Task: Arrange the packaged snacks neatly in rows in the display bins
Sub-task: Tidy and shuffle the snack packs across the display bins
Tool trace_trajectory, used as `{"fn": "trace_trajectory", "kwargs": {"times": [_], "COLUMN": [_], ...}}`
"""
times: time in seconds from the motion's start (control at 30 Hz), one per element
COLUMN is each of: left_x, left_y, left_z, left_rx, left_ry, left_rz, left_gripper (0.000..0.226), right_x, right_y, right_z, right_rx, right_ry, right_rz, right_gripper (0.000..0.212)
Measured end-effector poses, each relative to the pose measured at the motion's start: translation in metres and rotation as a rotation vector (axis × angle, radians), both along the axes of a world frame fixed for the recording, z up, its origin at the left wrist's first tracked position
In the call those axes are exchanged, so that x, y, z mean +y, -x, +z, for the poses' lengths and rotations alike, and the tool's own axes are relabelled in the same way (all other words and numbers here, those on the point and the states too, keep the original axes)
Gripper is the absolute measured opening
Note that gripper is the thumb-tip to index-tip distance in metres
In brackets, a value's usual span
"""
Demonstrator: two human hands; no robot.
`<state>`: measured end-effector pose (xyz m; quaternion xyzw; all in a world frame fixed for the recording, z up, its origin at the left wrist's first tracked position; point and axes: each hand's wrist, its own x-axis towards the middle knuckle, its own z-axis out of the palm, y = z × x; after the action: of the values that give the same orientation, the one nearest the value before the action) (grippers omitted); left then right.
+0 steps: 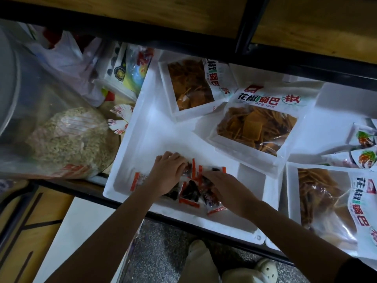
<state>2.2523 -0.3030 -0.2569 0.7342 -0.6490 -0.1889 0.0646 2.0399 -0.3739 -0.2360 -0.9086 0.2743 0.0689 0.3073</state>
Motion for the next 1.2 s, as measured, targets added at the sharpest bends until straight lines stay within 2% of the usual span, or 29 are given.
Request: {"fn": "trace_trajectory", "kwargs": {"times": [0.03, 0.13, 0.2, 0.3, 0.4, 0.47, 0.63, 0.73, 0.8, 0.87, 0.93, 0.97, 1.03, 1.2], "left_x": [0.007, 0.032, 0.046, 0.053, 0.048, 0.042, 0.026, 0.018, 0.017, 0.02, 0.022, 0.023, 0.025, 0.029], "left_y": [-0.006, -0.022, -0.023, -0.012, -0.003, 0.001, 0.008, 0.005, 0.003, 0.007, 0.014, 0.017, 0.021, 0.025], "left_z": [0.001, 0.004, 0.005, 0.007, 0.008, 0.007, 0.006, 0.005, 0.002, 0.0, 0.0, 0.001, 0.001, 0.01], "left_rx": [-0.031, -0.16, -0.116, 0.045, 0.351, 0.439, 0.256, 0.301, 0.395, 0.413, 0.369, 0.35, 0.33, 0.332], "left_ry": [-0.021, -0.169, -0.311, -0.269, -0.234, -0.206, -0.245, -0.306, -0.346, -0.336, -0.31, -0.307, -0.299, -0.259], "left_rz": [0.025, 0.215, 0.308, 0.36, 0.407, 0.387, 0.283, 0.309, 0.367, 0.409, 0.421, 0.406, 0.389, 0.512], "left_gripper": [0.029, 0.044, 0.056, 0.069, 0.085, 0.094, 0.108, 0.108, 0.106, 0.092, 0.068, 0.059, 0.054, 0.07], "right_x": [-0.001, -0.003, 0.001, 0.006, 0.01, 0.01, -0.002, -0.003, 0.002, 0.007, 0.009, 0.009, 0.006, 0.005], "right_y": [0.0, 0.0, -0.002, -0.001, -0.002, -0.005, -0.008, -0.014, -0.019, -0.021, -0.024, -0.026, -0.029, -0.02], "right_z": [-0.001, -0.012, -0.02, -0.026, -0.027, -0.024, -0.014, -0.012, -0.015, -0.018, -0.015, -0.013, -0.009, -0.008], "right_rx": [0.015, 0.249, 0.315, 0.269, 0.183, 0.183, 0.247, 0.273, 0.23, 0.183, 0.181, 0.193, 0.216, 0.194], "right_ry": [0.029, 0.092, 0.16, 0.247, 0.131, 0.04, -0.331, -0.505, -0.49, -0.41, -0.377, -0.38, -0.378, -0.408], "right_rz": [0.008, 0.11, 0.153, 0.127, 0.017, -0.042, -0.153, -0.175, -0.255, -0.321, -0.323, -0.309, -0.271, -0.275], "right_gripper": [0.062, 0.093, 0.105, 0.108, 0.107, 0.098, 0.096, 0.085, 0.076, 0.057, 0.046, 0.045, 0.046, 0.056]}}
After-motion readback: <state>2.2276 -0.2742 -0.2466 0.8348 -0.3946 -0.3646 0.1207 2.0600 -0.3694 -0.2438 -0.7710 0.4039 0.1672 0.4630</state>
